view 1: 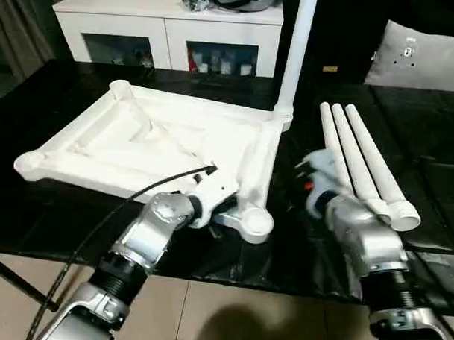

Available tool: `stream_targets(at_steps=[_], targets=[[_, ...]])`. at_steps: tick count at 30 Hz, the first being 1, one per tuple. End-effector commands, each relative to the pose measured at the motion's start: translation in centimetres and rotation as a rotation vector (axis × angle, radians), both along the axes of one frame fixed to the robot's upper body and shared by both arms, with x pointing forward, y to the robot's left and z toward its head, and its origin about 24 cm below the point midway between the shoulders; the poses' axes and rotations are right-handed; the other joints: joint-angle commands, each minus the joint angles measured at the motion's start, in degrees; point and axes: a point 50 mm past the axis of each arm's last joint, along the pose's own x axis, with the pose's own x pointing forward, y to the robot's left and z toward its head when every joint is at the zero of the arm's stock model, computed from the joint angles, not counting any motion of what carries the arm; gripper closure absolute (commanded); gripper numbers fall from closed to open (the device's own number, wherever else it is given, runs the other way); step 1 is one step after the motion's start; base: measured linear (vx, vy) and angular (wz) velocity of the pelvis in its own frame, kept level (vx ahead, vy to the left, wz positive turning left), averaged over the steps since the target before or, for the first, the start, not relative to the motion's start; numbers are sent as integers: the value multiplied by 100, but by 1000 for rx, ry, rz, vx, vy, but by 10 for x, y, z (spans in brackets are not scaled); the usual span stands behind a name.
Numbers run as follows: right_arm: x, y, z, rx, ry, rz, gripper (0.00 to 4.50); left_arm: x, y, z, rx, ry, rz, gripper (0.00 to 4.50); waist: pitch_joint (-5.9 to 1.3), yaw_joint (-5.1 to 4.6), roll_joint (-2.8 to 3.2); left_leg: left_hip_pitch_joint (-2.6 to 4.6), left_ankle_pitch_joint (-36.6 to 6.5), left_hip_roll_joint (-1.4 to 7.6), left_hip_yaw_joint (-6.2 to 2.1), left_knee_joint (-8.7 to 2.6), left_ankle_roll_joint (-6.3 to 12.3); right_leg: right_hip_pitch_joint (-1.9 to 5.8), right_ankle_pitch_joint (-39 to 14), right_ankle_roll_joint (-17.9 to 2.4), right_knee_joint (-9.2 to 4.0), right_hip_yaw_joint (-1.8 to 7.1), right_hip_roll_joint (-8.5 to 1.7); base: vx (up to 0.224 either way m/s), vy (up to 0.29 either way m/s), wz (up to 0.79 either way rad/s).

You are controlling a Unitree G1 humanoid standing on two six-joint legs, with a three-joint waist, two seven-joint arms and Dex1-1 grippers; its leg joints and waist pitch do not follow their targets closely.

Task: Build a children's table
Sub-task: Rotate table base

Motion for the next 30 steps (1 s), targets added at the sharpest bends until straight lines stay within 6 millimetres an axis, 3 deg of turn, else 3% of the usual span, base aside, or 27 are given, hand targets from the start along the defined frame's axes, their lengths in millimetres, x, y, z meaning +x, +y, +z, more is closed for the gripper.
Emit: stream_targets(at_steps=[1,3,5,6,8,10,12,15,16,18,19,22,24,25,30], targets=[[3,-5,8,-3,-7,-50,0,0,2,7,-29,-40,-9,409,-395,20,-55,21,-624,276,-108,-355,220,341,-732,-979,-326,314,-389,0,0,0],[5,-8,11,-17,-12,-88,0,1,4,11,-41,-71,-7,394,-383,-9,-57,17,-652,271,-100,-359,218,334,-773,-999,-336,306,-384,0,0,0],[16,-21,28,-39,-23,-249,0,1,28,27,-51,-141,48,385,-373,-42,-128,19,-684,289,-103,-382,164,333,-960,-1007,-327,303,-392,0,0,0],[19,-23,31,-43,-21,-270,0,0,35,30,-39,-150,57,376,-382,-49,-115,21,-669,288,-115,-380,135,339,-981,-1018,-304,301,-394,0,0,0],[22,-24,36,-39,-6,-280,0,-3,42,31,-9,-153,40,362,-328,-89,-105,54,-902,265,-85,-392,75,286,-1327,-917,-355,305,-355,0,0,0],[23,-24,37,-38,14,-288,0,-6,44,31,0,-143,18,343,-307,-90,-98,82,-1072,269,-80,-407,10,265,-1578,-817,-389,316,-361,0,0,0],[25,-24,37,-40,35,-301,0,-9,46,31,4,-129,-4,334,-318,-78,-83,94,-1054,279,-88,-411,-42,256,-1484,-811,-374,328,-359,0,0,0],[30,-24,41,-39,105,-351,0,-17,46,38,-43,-67,-68,311,-354,-68,-71,80,-827,280,-95,-398,-80,278,-1014,-930,-294,335,-362,0,0,0],[33,-24,44,-38,135,-361,0,-20,45,42,-65,-41,-95,305,-374,-78,-74,80,-637,262,-80,-376,-113,283,-682,-1100,-237,333,-343,0,0,0],[35,-24,46,-38,155,-369,0,-22,44,44,-79,-26,-112,285,-358,-74,-72,71,-619,246,-60,-362,-87,281,-572,-1127,-234,337,-336,0,0,0],[36,-23,47,-47,171,-367,0,-23,43,46,-79,-16,-123,277,-347,-74,-104,63,-654,243,-58,-366,-72,292,-648,-1116,-237,334,-340,0,0,0],[39,-23,47,-65,189,-375,0,-24,42,48,-78,-12,-126,248,-320,-70,-110,61,-806,240,-51,-372,-101,287,-1033,-988,-292,345,-359,0,0,0],[43,-22,42,-98,243,-389,0,-25,38,51,-84,-5,-125,240,-328,-93,-176,72,-833,240,-54,-378,-153,293,-1158,-965,-284,342,-351,0,0,0],[43,-22,42,-98,243,-389,0,-25,38,51,-84,-5,-125,235,-318,-83,-148,72,-876,242,-52,-376,-168,284,-1249,-952,-301,346,-367,0,0,0],[43,-22,38,-91,293,-405,0,-26,39,50,-71,11,-119,195,-330,-96,-146,59,-768,236,-59,-368,-195,299,-982,-903,-269,340,-339,0,0,0]])
